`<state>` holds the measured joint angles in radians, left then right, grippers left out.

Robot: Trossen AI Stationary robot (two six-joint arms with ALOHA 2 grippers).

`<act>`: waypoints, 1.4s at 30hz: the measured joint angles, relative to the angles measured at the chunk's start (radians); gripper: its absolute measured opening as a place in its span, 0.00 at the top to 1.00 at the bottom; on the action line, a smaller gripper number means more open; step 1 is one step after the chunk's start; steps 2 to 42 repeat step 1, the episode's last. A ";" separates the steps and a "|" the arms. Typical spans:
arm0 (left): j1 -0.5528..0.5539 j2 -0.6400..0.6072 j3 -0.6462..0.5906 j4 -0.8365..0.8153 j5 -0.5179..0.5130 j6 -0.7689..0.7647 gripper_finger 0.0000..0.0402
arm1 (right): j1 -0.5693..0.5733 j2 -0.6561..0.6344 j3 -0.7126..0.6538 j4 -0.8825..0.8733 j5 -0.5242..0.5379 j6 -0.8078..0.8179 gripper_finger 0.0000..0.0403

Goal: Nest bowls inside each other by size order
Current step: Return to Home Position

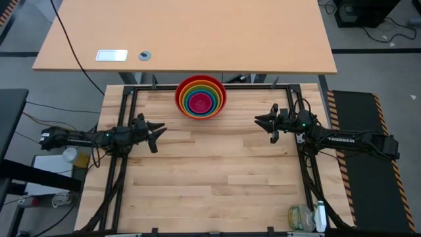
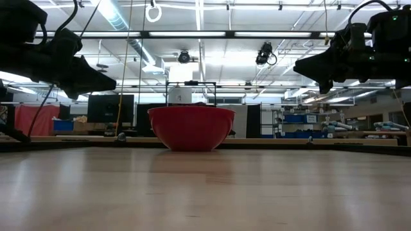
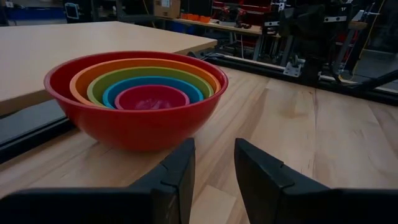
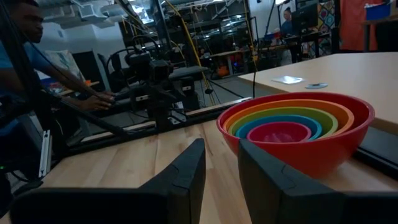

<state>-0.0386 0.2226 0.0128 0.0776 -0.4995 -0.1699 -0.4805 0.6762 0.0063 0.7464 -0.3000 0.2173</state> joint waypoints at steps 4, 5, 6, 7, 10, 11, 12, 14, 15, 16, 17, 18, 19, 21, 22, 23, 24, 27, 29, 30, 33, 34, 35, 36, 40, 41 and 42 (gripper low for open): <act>0.000 0.000 0.000 0.000 0.000 0.000 0.72 | 0.000 0.000 0.000 0.000 0.000 0.000 0.74; 0.000 0.000 0.000 0.000 0.000 0.000 0.72 | 0.000 0.000 0.000 0.000 0.000 0.000 0.74; 0.000 0.000 0.000 0.000 0.000 0.000 0.72 | 0.000 0.000 0.000 0.000 0.000 0.000 0.74; 0.000 0.000 0.000 0.000 0.000 0.000 0.72 | 0.000 0.000 0.000 0.000 0.000 0.000 0.74; 0.000 0.000 0.000 0.000 0.000 0.000 0.72 | 0.000 0.000 0.000 0.000 0.000 0.000 0.74; 0.000 0.000 0.000 0.000 0.000 0.000 0.72 | 0.000 0.000 0.000 0.000 0.000 0.000 0.74; 0.000 0.000 0.000 0.000 0.000 0.000 0.72 | 0.000 0.000 0.000 0.000 0.000 0.000 0.74; 0.000 0.000 0.000 0.000 0.000 0.000 0.72 | 0.000 0.000 0.000 0.000 0.000 0.000 0.74; 0.000 0.000 0.000 0.000 0.000 0.000 0.72 | 0.000 0.000 0.000 0.000 0.000 0.000 0.74; 0.000 0.000 0.000 0.000 0.000 0.000 0.72 | 0.000 0.000 0.000 0.000 0.000 0.000 0.74; 0.000 0.000 0.000 0.000 0.000 0.000 0.72 | 0.000 0.000 0.000 0.000 0.000 0.000 0.74; 0.000 0.000 0.000 0.000 0.000 0.000 0.72 | 0.000 0.000 0.000 0.000 0.000 0.000 0.74; 0.000 0.000 0.000 0.000 0.000 0.000 0.72 | 0.000 0.000 0.000 0.000 0.000 0.000 0.74; 0.000 0.000 0.000 0.000 0.000 0.000 0.72 | 0.000 0.000 0.000 0.000 0.000 0.000 0.74; 0.000 0.000 0.000 0.000 0.000 0.000 0.72 | 0.000 0.000 0.000 0.000 0.000 0.000 0.74; 0.000 0.000 0.000 0.000 0.000 0.000 0.72 | 0.000 0.000 0.000 0.000 0.000 0.000 0.74; 0.000 0.000 0.000 0.000 0.000 0.000 0.72 | 0.000 0.000 0.000 0.000 0.000 0.000 0.74; 0.000 0.000 0.000 0.000 0.000 0.000 0.72 | 0.000 0.000 0.000 0.000 0.000 0.000 0.74; 0.000 0.000 0.000 0.000 0.000 0.000 0.72 | 0.000 0.000 0.000 0.000 0.000 0.000 0.74; 0.000 0.000 0.000 0.000 0.000 0.000 0.72 | 0.000 0.000 0.000 0.000 0.000 0.000 0.74; 0.000 0.000 0.000 0.000 0.000 0.000 0.72 | 0.000 0.000 0.000 0.000 0.000 0.000 0.74; 0.000 0.000 0.000 0.000 0.000 0.000 0.72 | 0.000 0.000 0.000 0.000 0.000 0.000 0.74; 0.000 0.000 0.000 0.000 0.000 0.000 0.72 | 0.000 0.000 0.000 0.000 0.000 0.000 0.74; 0.000 0.000 0.000 0.000 0.000 0.000 0.72 | 0.000 0.000 0.000 0.000 0.000 0.000 0.74; 0.000 0.000 0.000 0.000 0.000 0.000 0.72 | 0.000 0.000 0.000 0.000 0.000 0.000 0.74; 0.000 0.000 0.000 0.000 0.000 0.000 0.72 | 0.000 0.000 0.000 0.000 0.000 0.000 0.74; 0.000 0.000 0.000 0.000 0.000 0.000 0.72 | 0.000 0.000 0.000 0.000 0.000 0.000 0.74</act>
